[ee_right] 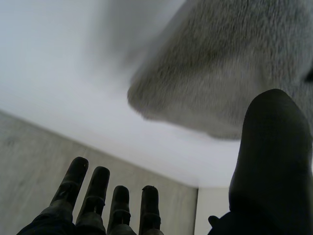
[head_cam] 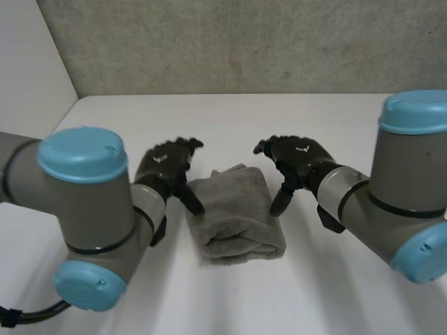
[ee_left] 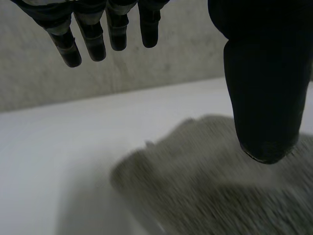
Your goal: Fold the towel.
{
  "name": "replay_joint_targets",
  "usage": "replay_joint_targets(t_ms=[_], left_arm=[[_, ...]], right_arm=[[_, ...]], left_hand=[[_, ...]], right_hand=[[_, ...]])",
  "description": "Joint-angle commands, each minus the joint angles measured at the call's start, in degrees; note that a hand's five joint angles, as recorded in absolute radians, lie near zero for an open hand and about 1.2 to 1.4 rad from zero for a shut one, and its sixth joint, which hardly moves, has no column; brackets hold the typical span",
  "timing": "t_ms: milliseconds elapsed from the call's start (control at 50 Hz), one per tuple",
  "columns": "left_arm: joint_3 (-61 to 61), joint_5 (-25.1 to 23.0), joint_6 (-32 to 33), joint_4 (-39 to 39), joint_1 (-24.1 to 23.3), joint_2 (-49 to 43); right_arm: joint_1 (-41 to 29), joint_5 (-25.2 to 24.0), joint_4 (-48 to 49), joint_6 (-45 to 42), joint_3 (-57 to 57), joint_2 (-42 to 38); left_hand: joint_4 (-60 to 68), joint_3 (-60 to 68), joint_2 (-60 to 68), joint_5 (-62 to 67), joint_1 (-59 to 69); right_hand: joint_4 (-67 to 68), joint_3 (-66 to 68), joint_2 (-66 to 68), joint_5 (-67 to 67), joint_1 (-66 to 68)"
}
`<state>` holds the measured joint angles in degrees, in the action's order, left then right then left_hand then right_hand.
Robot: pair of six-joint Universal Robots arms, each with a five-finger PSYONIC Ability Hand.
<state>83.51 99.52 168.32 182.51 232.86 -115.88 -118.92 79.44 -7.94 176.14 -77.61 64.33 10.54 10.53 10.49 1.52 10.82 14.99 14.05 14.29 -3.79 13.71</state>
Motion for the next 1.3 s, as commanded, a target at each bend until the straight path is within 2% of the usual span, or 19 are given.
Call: replay_joint_targets(t_ms=[20, 160, 280, 480, 640, 800, 840, 880, 920, 960, 980, 1020, 1080, 1200, 1300], left_arm=[[0.60, 0.24, -0.18, -1.54, -0.74, -3.91], [0.77, 0.24, 0.17, -1.63, -0.83, -6.82], [1.12, 0.24, 0.43, -1.46, -0.83, -8.40], [0.51, 0.15, 2.28, -1.55, -0.74, -11.48], [0.51, 0.24, 3.77, -1.28, -0.74, -10.86], [-2.30, 0.06, 3.77, -1.63, -0.65, -1.81], [-4.31, -0.11, 3.86, -2.24, -0.04, 3.26], [-5.29, -0.29, 3.95, -3.39, 0.23, 5.93], [-6.26, -0.38, 4.03, -4.89, 0.58, 7.95], [-9.06, -0.38, 4.82, -10.04, 2.50, 11.54], [-9.07, -0.38, 4.83, -10.07, 2.51, 11.55], [-10.99, -0.47, 6.14, -15.41, 5.14, 14.09], [-11.44, -0.73, 7.19, -19.11, 6.46, 16.29], [-11.27, -0.64, 7.37, -20.27, 6.99, 19.20], [-11.00, -0.82, 7.37, -20.27, 9.28, 20.34]], right_arm=[[-0.78, -0.24, -4.97, -0.88, 6.59, -9.38], [-2.01, 0.46, -4.98, -6.85, 9.15, -14.58], [-2.01, 0.28, -3.75, -10.63, 8.53, -14.85], [-1.40, 0.28, 0.03, -11.43, 6.25, -14.58], [-1.40, 0.02, 2.40, -14.16, 3.52, -11.43], [-0.52, 1.07, 3.81, -12.84, 2.99, -1.22], [0.97, 2.13, 3.90, -12.22, 3.17, 1.50], [2.38, 3.62, 3.81, -11.34, 3.52, 4.22], [5.00, 7.20, 3.46, -9.77, 4.31, 9.73], [5.80, 8.35, 3.29, -9.50, 4.57, 11.59], [6.59, 9.67, 3.02, -9.58, 4.58, 12.91], [7.21, 10.73, 2.50, -9.59, 4.32, 14.14], [8.00, 11.79, -0.13, -9.67, 4.66, 16.43], [9.76, 11.53, -4.27, -9.85, 4.93, 18.02], [11.17, 11.44, -5.50, -9.32, 4.93, 18.11]], left_hand=[[1.70, 1.71, 1.74, 0.71, 1.41], [1.53, 1.54, 1.57, 0.54, 1.24], [1.19, 1.20, 1.24, 0.20, 0.91], [1.36, 1.37, 1.40, 0.37, 1.07], [1.19, 1.20, 1.24, 0.20, 0.91], [1.19, 1.20, 1.24, 0.20, 0.91], [1.69, 1.70, 1.74, 0.71, 1.41], [1.70, 1.70, 1.74, 0.71, 1.41], [1.70, 1.70, 1.74, 0.71, 1.41], [1.36, 1.37, 1.41, 0.38, 1.08], [1.36, 1.37, 1.40, 0.37, 1.07], [0.86, 0.87, 0.90, -0.13, 0.57], [0.69, 0.69, 0.73, -0.30, 0.40], [0.69, 0.69, 0.73, -0.30, 0.40], [1.19, 1.20, 1.24, 0.20, 0.91]], right_hand=[[-4.99, -4.05, -4.29, 3.79, -3.71], [-4.99, -4.05, -4.29, 3.79, -3.71], [-4.99, -4.05, -4.29, 3.79, -3.71], [-4.99, -4.05, -4.29, 3.79, -3.71], [-4.99, -4.05, -4.29, 3.79, -3.71], [-4.99, -4.05, -4.29, 3.79, -3.71], [-4.99, -4.05, -4.29, 3.79, -3.71], [-4.99, -4.05, -4.29, 3.79, -3.71], [-4.99, -4.05, -4.29, 3.79, -3.71], [-4.99, -4.05, -4.29, 3.79, -3.71], [-4.99, -4.05, -4.29, 3.79, -3.71], [-4.99, -4.05, -4.29, 3.79, -3.71], [-4.99, -4.05, -4.29, 3.79, -3.71], [-4.99, -4.05, -4.29, 3.79, -3.71], [-4.99, -4.05, -4.29, 3.79, -3.71]])
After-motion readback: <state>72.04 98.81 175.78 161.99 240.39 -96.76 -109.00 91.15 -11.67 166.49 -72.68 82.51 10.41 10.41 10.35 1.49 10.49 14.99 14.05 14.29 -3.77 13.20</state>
